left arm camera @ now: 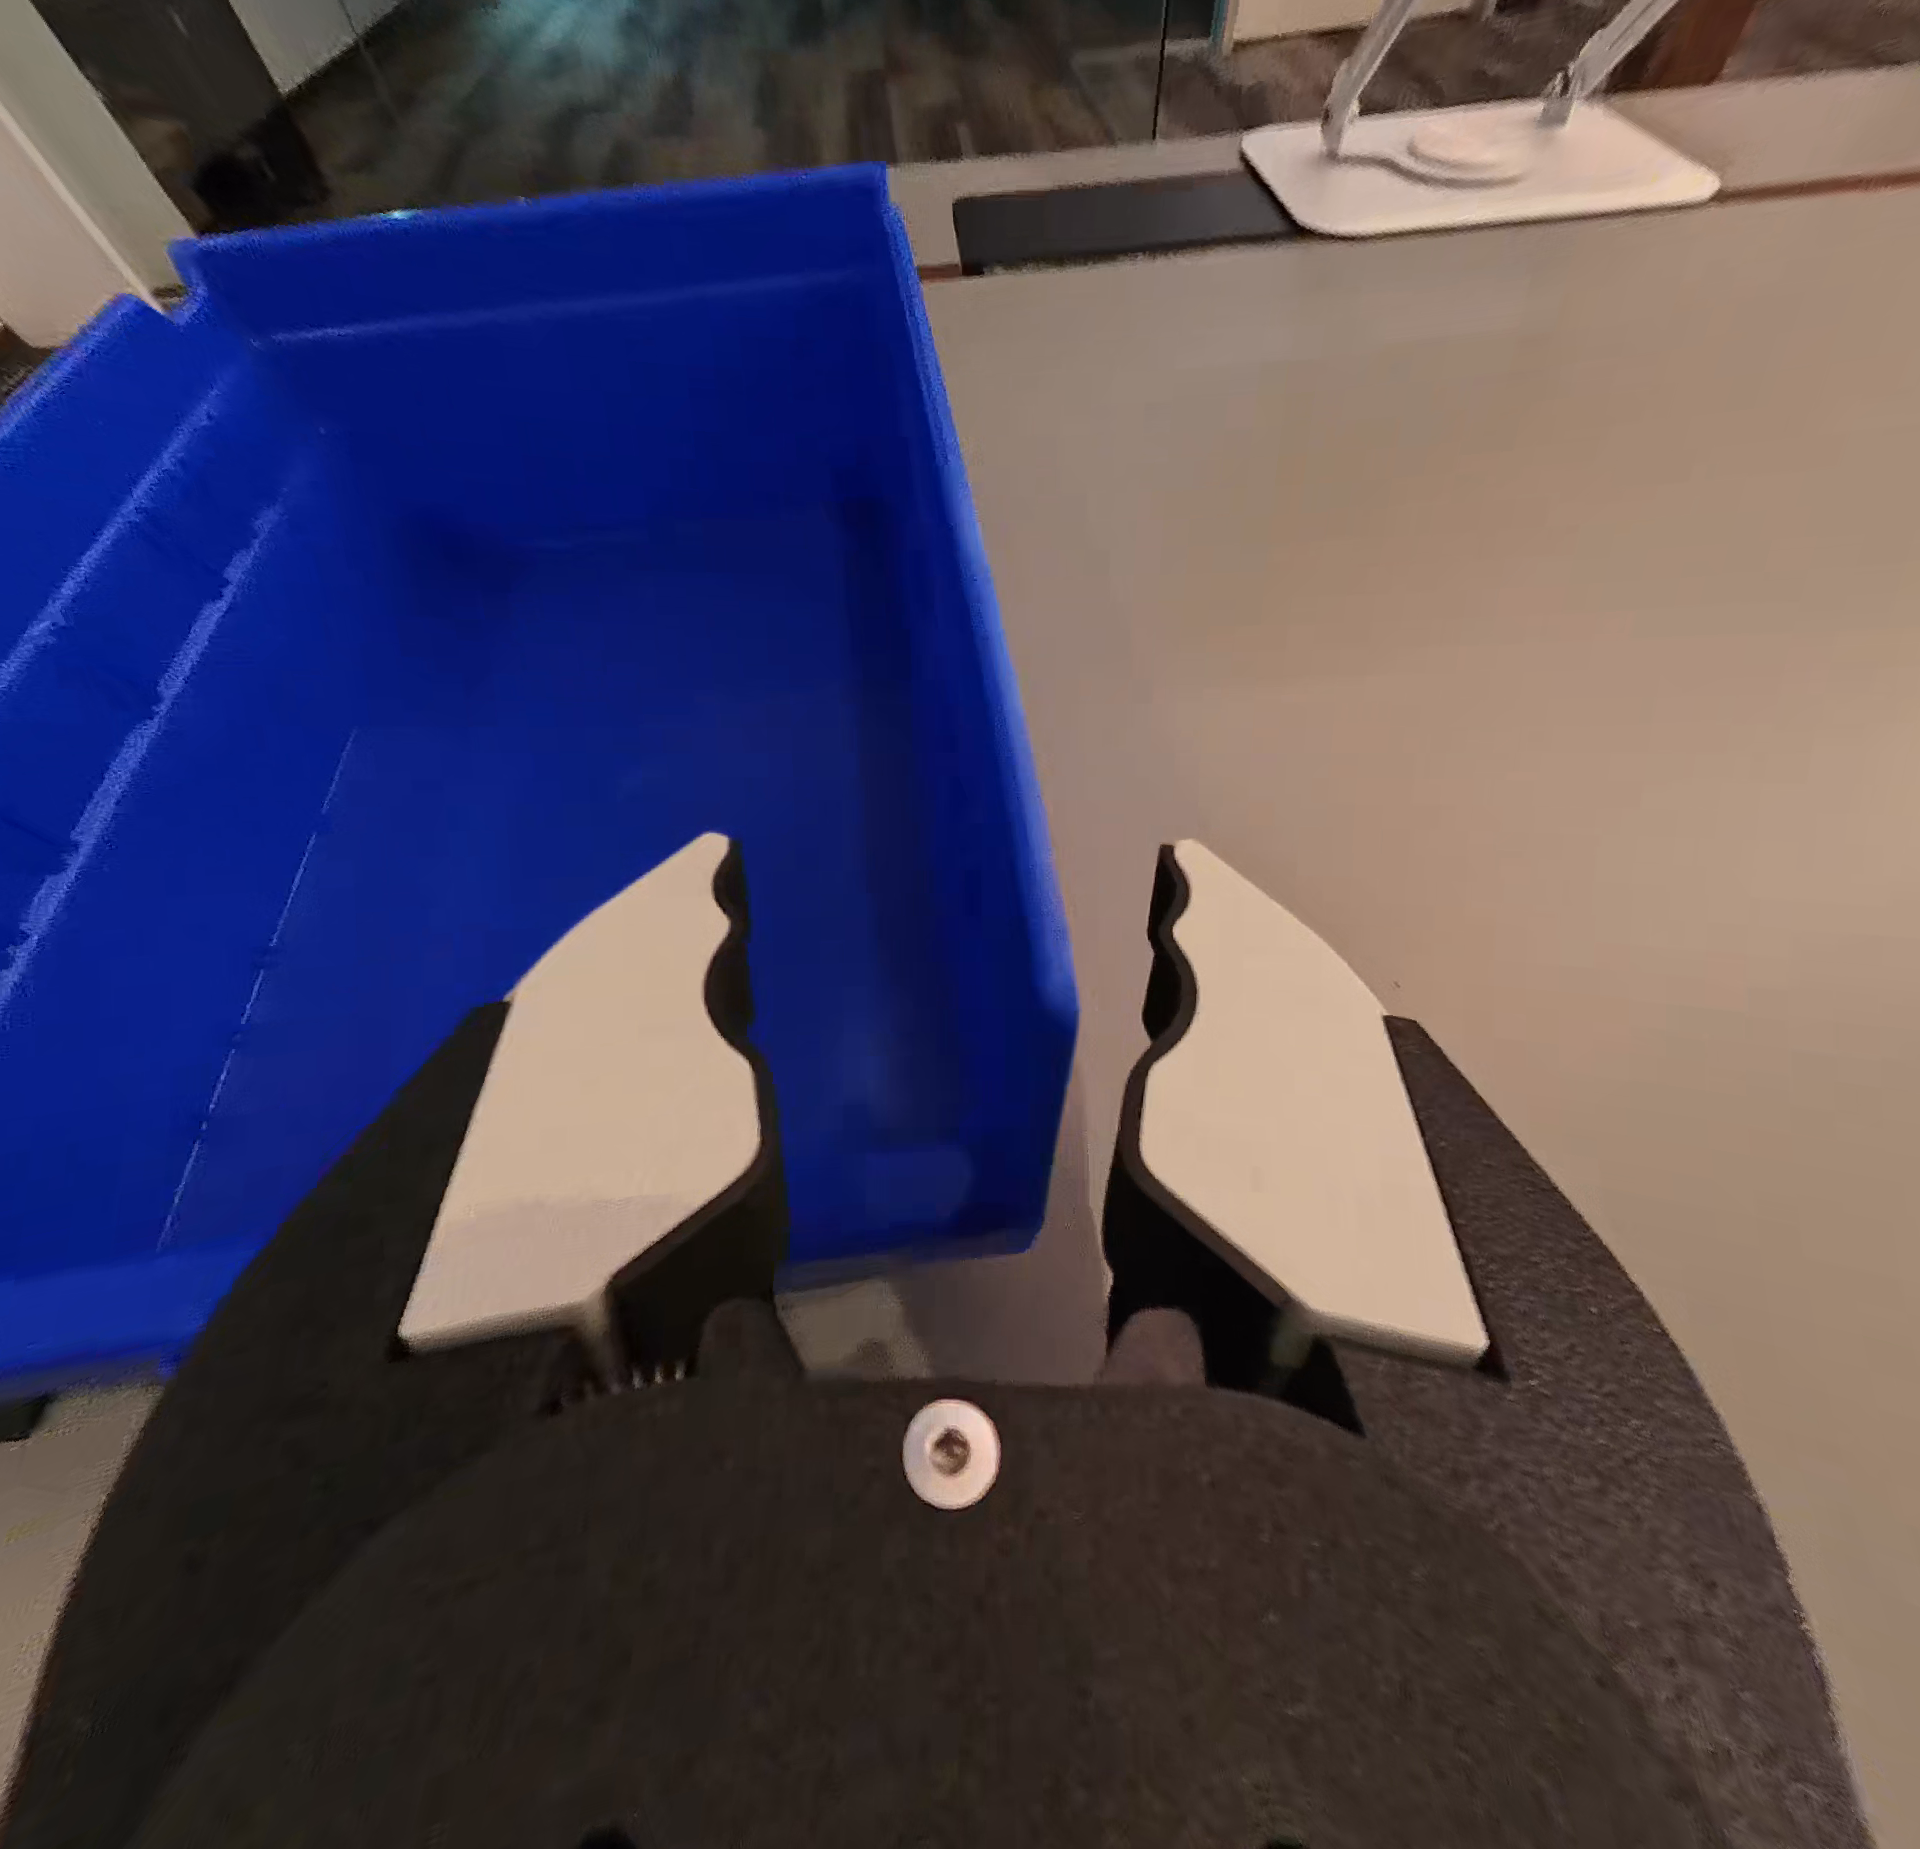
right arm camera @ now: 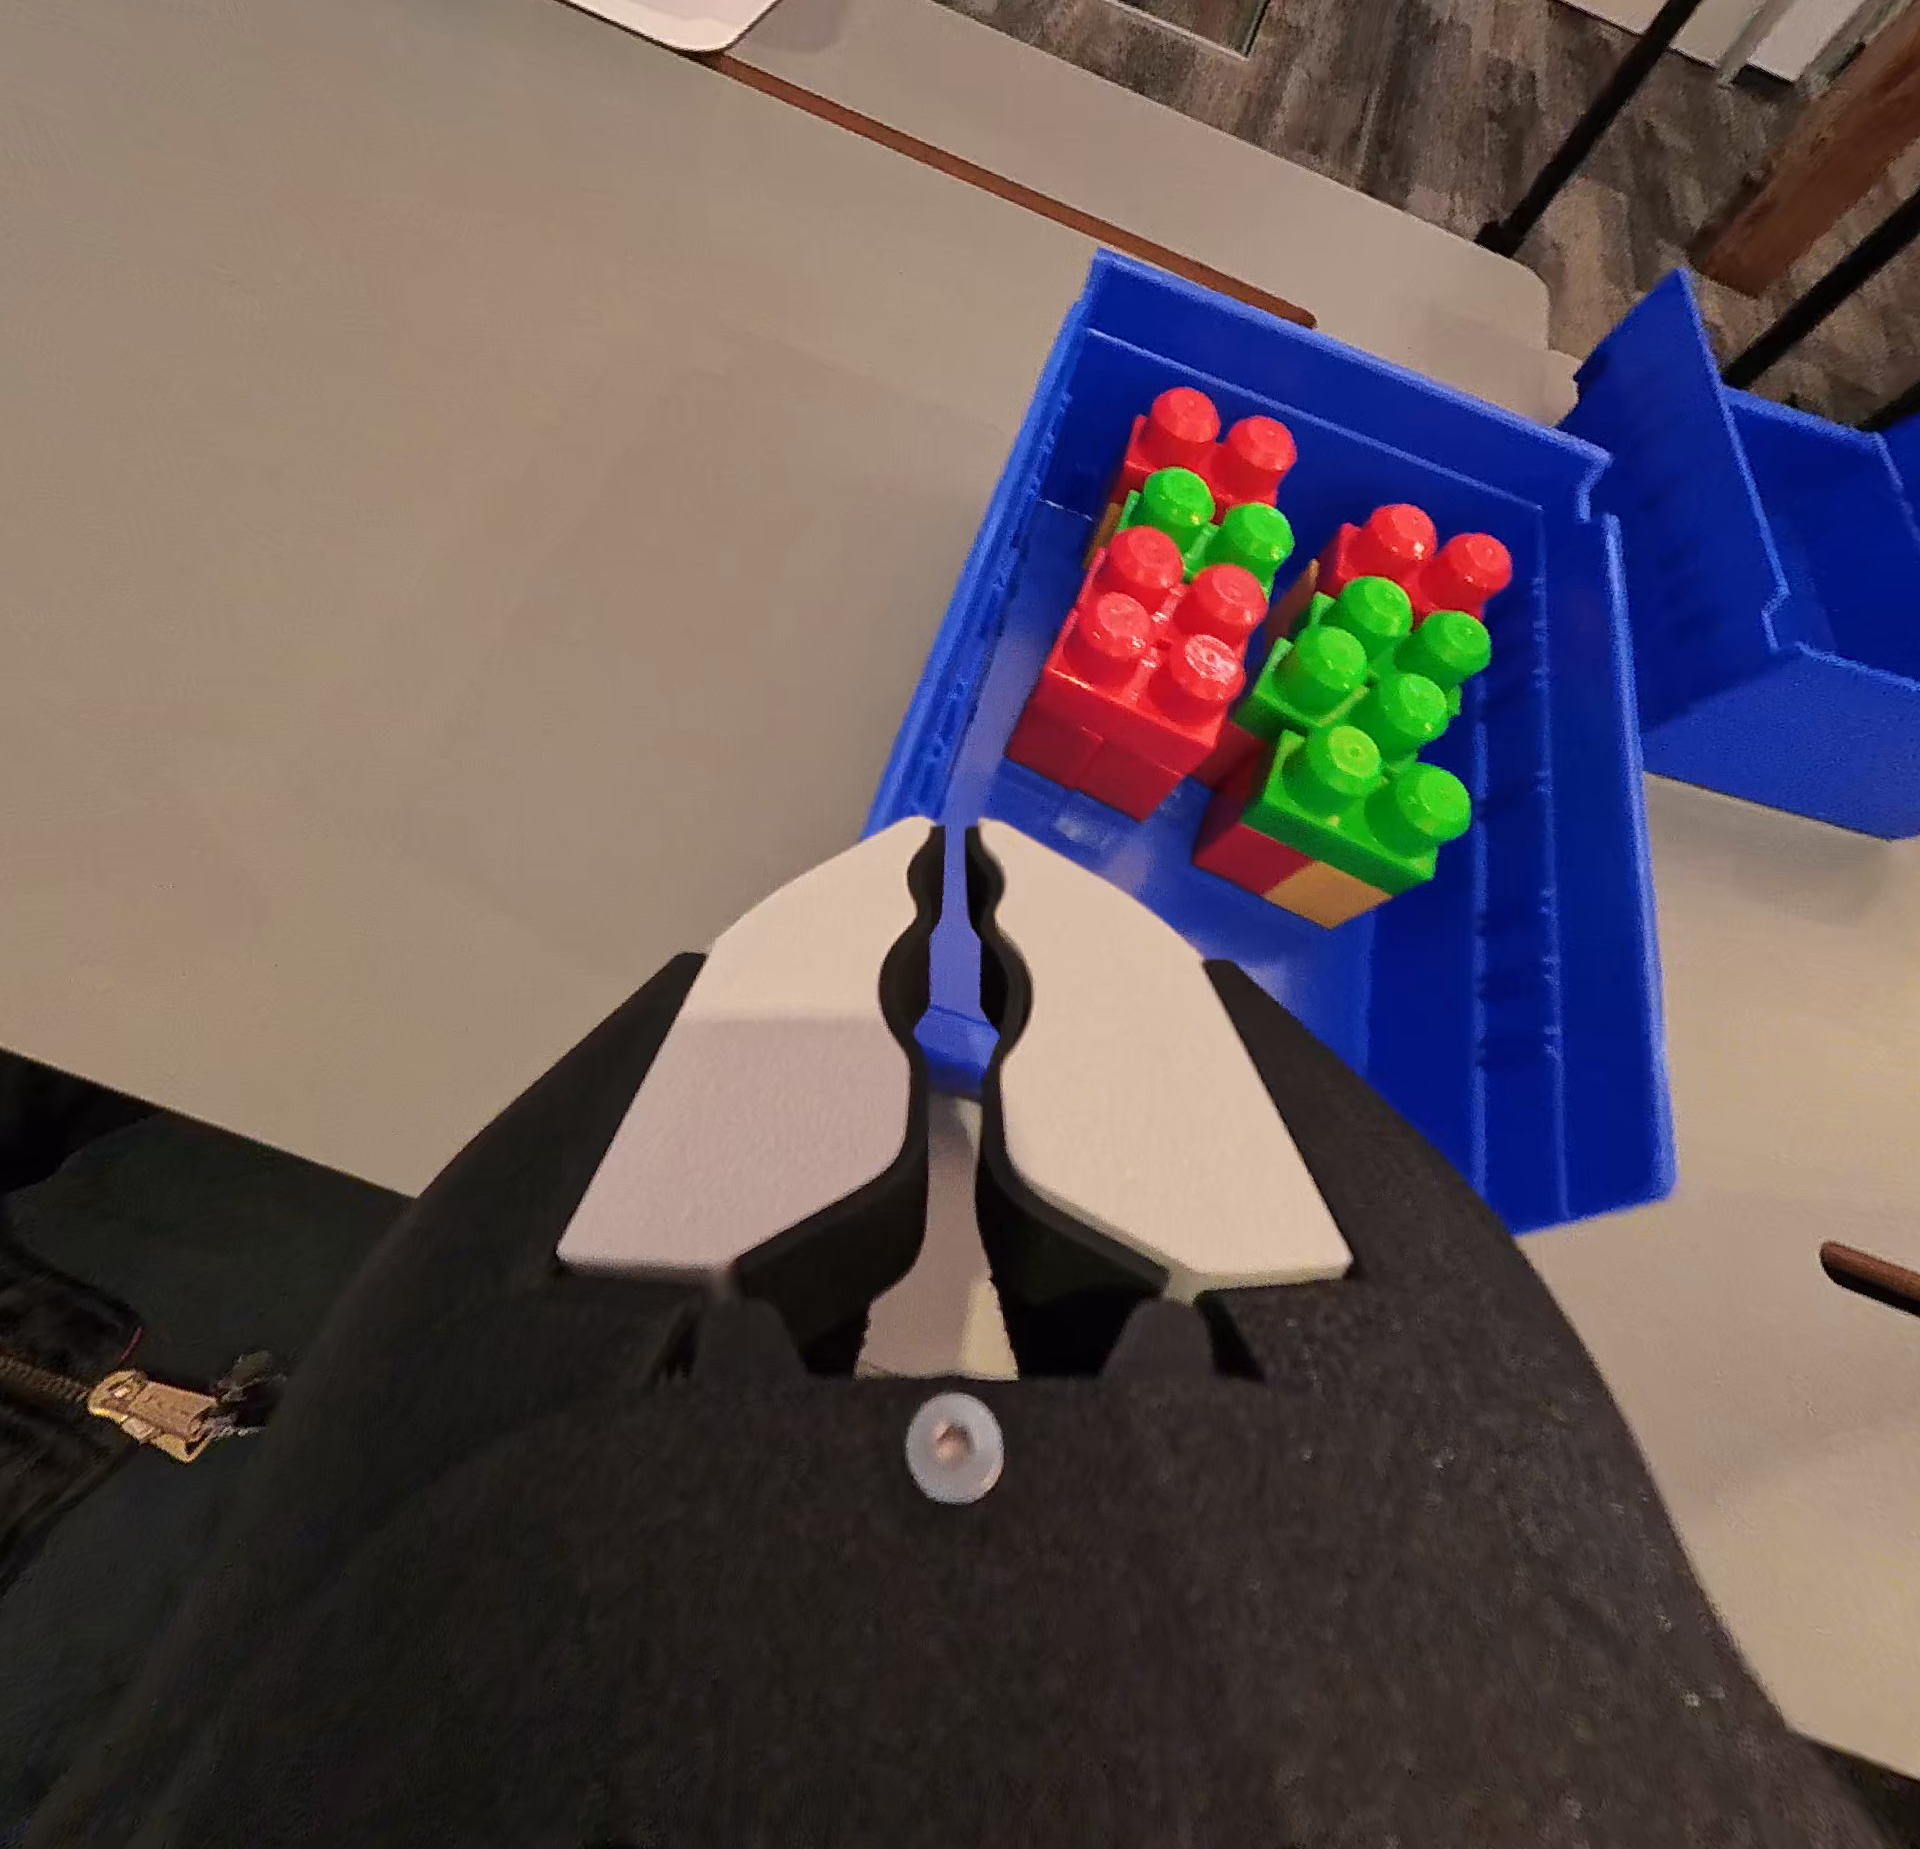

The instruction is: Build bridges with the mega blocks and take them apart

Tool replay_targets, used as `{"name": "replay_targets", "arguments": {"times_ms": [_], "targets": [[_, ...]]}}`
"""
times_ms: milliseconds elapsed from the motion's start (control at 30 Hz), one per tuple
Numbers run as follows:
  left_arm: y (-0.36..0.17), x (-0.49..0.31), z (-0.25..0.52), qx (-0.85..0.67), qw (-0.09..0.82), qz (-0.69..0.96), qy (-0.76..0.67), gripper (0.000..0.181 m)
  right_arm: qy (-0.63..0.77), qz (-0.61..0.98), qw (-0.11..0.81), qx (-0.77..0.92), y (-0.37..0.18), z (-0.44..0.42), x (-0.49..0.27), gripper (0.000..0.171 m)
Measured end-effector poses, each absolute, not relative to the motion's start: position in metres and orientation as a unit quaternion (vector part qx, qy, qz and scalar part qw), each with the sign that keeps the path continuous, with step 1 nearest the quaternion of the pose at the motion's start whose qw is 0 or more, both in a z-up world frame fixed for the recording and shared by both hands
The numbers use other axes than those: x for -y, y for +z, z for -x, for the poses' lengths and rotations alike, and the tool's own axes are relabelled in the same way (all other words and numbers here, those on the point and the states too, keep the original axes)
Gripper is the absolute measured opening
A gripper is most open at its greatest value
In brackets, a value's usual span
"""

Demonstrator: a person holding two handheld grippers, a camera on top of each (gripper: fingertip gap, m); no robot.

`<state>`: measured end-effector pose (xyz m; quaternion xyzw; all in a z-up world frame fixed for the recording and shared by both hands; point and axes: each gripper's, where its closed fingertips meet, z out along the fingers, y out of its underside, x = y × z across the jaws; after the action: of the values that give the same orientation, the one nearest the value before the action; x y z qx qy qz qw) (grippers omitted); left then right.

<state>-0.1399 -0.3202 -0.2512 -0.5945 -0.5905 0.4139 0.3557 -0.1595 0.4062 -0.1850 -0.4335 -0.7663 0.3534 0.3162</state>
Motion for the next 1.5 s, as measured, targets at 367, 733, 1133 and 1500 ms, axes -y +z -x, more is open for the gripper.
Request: {"name": "replay_targets", "arguments": {"times_ms": [367,733,1133,1500], "targets": [[-0.257,0.323,0.162,0.582,0.261,0.626,0.449,0.065,0.324,0.518,0.369,0.700,-0.194,0.151,-0.506,0.026],[-0.272,0.320,0.173,0.590,0.227,0.646,0.427,0.008,0.293,0.585,0.349,0.671,-0.240,0.200,-0.587,0.057],[-0.273,0.272,0.157,0.579,0.232,0.666,0.409,0.008,0.249,0.538,0.311,0.743,-0.269,0.233,-0.591,0.043],[-0.274,0.188,0.161,0.564,0.242,0.680,0.402,0.008,0.165,0.504,0.253,0.809,-0.281,0.244,-0.592,0.037]]}}
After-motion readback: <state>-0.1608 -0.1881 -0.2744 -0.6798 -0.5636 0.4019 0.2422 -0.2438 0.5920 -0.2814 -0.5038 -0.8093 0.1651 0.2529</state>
